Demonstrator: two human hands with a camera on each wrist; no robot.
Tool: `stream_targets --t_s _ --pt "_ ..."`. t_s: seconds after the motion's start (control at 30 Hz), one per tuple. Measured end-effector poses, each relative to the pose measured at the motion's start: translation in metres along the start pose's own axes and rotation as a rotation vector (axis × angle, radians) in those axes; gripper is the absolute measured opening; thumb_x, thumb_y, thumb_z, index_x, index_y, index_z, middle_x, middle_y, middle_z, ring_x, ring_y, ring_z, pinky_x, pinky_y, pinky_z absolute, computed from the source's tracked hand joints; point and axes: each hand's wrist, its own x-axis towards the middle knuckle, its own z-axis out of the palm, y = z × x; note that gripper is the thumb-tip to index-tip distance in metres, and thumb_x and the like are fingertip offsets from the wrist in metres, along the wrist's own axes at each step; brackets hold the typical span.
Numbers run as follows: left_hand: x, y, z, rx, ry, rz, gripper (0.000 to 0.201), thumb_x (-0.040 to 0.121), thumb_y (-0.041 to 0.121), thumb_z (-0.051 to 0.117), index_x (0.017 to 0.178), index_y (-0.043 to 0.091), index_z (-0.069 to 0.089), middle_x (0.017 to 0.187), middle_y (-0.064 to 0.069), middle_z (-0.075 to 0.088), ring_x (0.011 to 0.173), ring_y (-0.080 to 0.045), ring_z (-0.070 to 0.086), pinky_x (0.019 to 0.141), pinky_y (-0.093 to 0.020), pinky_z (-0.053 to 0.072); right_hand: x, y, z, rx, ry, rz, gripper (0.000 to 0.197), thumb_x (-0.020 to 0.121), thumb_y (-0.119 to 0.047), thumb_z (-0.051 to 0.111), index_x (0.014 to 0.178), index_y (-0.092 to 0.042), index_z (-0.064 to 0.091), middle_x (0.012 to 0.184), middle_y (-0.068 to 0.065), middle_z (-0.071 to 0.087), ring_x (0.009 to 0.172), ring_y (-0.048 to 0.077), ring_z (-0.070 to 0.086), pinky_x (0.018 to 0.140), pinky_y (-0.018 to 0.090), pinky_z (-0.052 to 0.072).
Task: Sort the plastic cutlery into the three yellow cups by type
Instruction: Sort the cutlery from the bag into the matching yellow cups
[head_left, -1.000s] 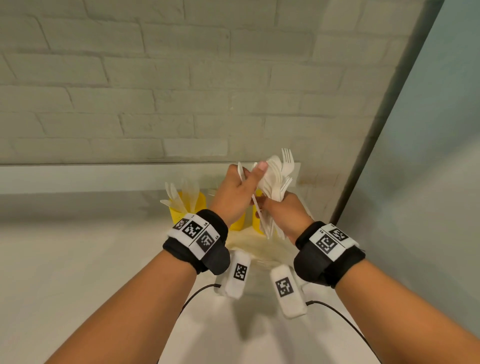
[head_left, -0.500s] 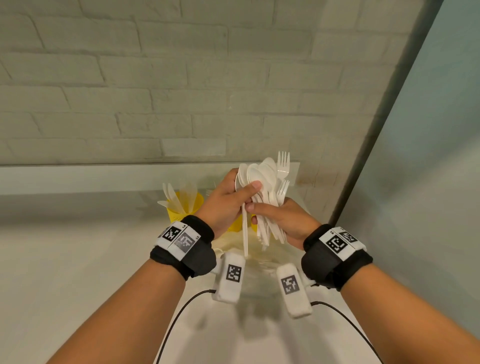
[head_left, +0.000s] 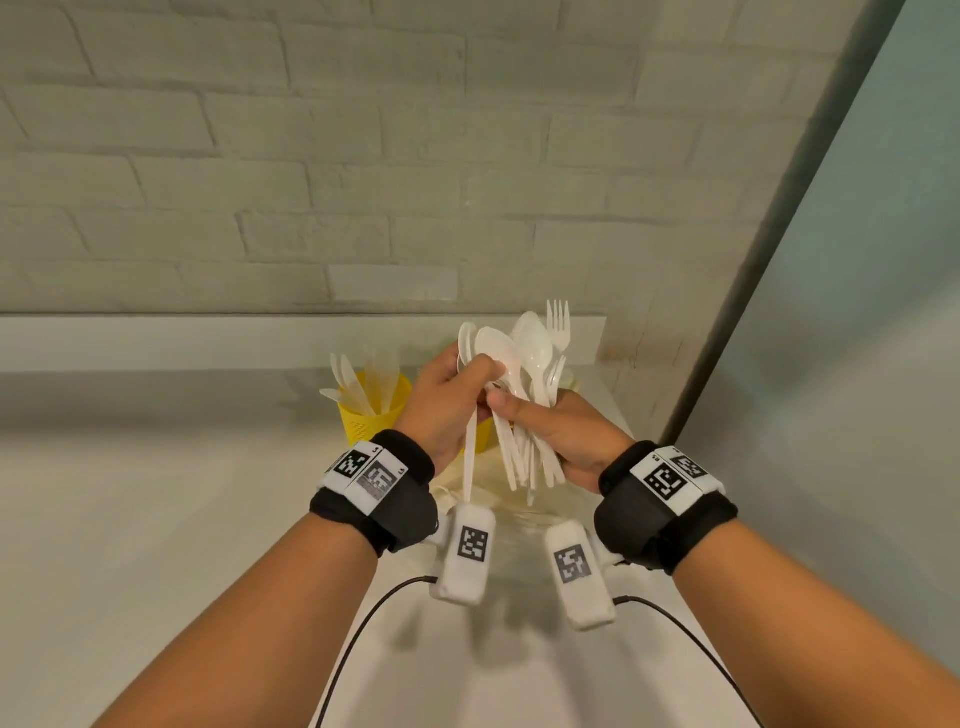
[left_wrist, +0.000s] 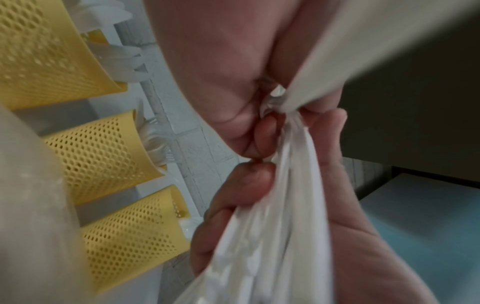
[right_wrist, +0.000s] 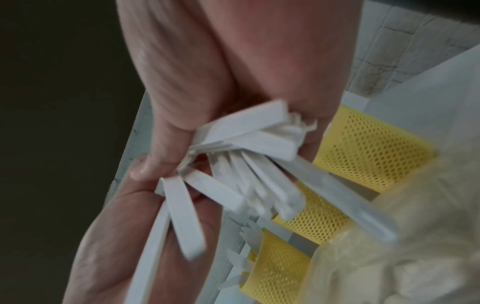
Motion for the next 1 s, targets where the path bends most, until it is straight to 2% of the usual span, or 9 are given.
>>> stream_targets --t_s 0.07,0.2,0.3,0.5,0.63,0.7,0.8,0.9,1.0 --pt "-0.002 0.0 0.003 -0.01 -0.011 0.0 0.02 0.088 0.007 0.056 0.106 -0.001 0.059 0.083 -0.016 0.062 0.078 -0.03 0.06 0.069 -0.04 0.05 0.0 0.001 0.002 0.016 0.009 0.012 0.06 0.061 -0.033 0.077 0.113 -0.007 0.066 0.114 0.021 0.068 0.104 0.033 0.065 0.097 0.045 0.051" --pt "-0.005 0.004 0.005 -0.017 -0.088 0.004 0.017 0.091 0.015 0.064 0.107 0.012 0.06 0.089 -0.015 0.068 0.07 -0.029 0.066 0.05 -0.033 0.054 0.001 0.002 0.0 -0.01 0.001 0.01 0.063 0.061 -0.035 0.077 0.114 -0.004 0.064 0.109 0.021 0.069 0.098 0.032 0.066 0.094 0.044 0.052" --pt "-0.004 0.003 0.001 0.007 -0.117 -0.007 0.029 0.093 0.016 0.06 0.117 -0.001 0.059 0.102 -0.02 0.07 0.089 -0.032 0.069 0.069 -0.039 0.06 0.001 0.006 -0.004 -0.029 -0.023 0.003 0.066 0.063 -0.037 0.078 0.118 -0.005 0.063 0.112 0.02 0.069 0.105 0.033 0.066 0.097 0.045 0.05" --pt "-0.005 0.004 -0.002 0.069 -0.098 0.014 0.029 0.097 0.017 0.053 0.113 -0.006 0.062 0.094 -0.015 0.068 0.084 -0.027 0.066 0.071 -0.033 0.059 0.003 0.007 -0.006 -0.037 0.034 -0.004 0.086 0.055 -0.066 0.074 0.117 -0.007 0.064 0.11 0.019 0.07 0.104 0.032 0.067 0.093 0.043 0.053" --pt "-0.006 0.004 -0.002 0.134 -0.074 0.067 0.02 0.096 0.022 0.055 0.105 0.004 0.059 0.082 -0.008 0.067 0.079 -0.025 0.065 0.076 -0.043 0.054 0.001 0.003 -0.007 -0.027 0.066 0.002 0.071 0.068 -0.057 0.062 0.119 -0.007 0.064 0.109 0.017 0.071 0.1 0.028 0.069 0.085 0.034 0.056" --pt "-0.006 0.002 -0.002 0.15 -0.04 0.095 0.021 0.096 0.024 0.055 0.106 0.006 0.057 0.084 -0.008 0.067 0.081 -0.027 0.066 0.081 -0.048 0.054 0.002 0.001 -0.005 -0.037 0.068 -0.002 0.061 0.076 -0.052 0.061 0.118 -0.007 0.064 0.109 0.017 0.071 0.097 0.027 0.07 0.081 0.033 0.058" --pt "-0.008 -0.001 -0.002 0.173 0.023 0.146 0.025 0.097 0.024 0.054 0.112 0.004 0.054 0.095 -0.013 0.066 0.087 -0.024 0.067 0.082 -0.043 0.055 0.002 0.0 -0.003 -0.088 0.078 -0.009 0.052 0.086 -0.047 0.058 0.115 -0.004 0.064 0.104 0.018 0.071 0.093 0.03 0.068 0.082 0.036 0.057" --pt "-0.009 -0.002 0.0 0.186 0.061 0.203 0.024 0.097 0.024 0.053 0.111 0.005 0.053 0.094 -0.012 0.064 0.084 -0.02 0.066 0.079 -0.038 0.056 0.003 -0.001 -0.003 -0.137 0.085 -0.024 0.052 0.084 -0.051 0.058 0.108 -0.006 0.067 0.093 0.017 0.07 0.085 0.028 0.066 0.08 0.037 0.056" --pt "-0.009 -0.003 0.0 0.173 0.092 0.221 0.017 0.097 0.023 0.053 0.106 0.008 0.051 0.088 -0.007 0.062 0.082 -0.018 0.064 0.079 -0.04 0.055 0.002 -0.004 -0.003 -0.124 0.088 -0.042 0.061 0.074 -0.054 0.063 0.11 -0.006 0.067 0.107 0.027 0.067 0.093 0.034 0.064 0.092 0.047 0.052"
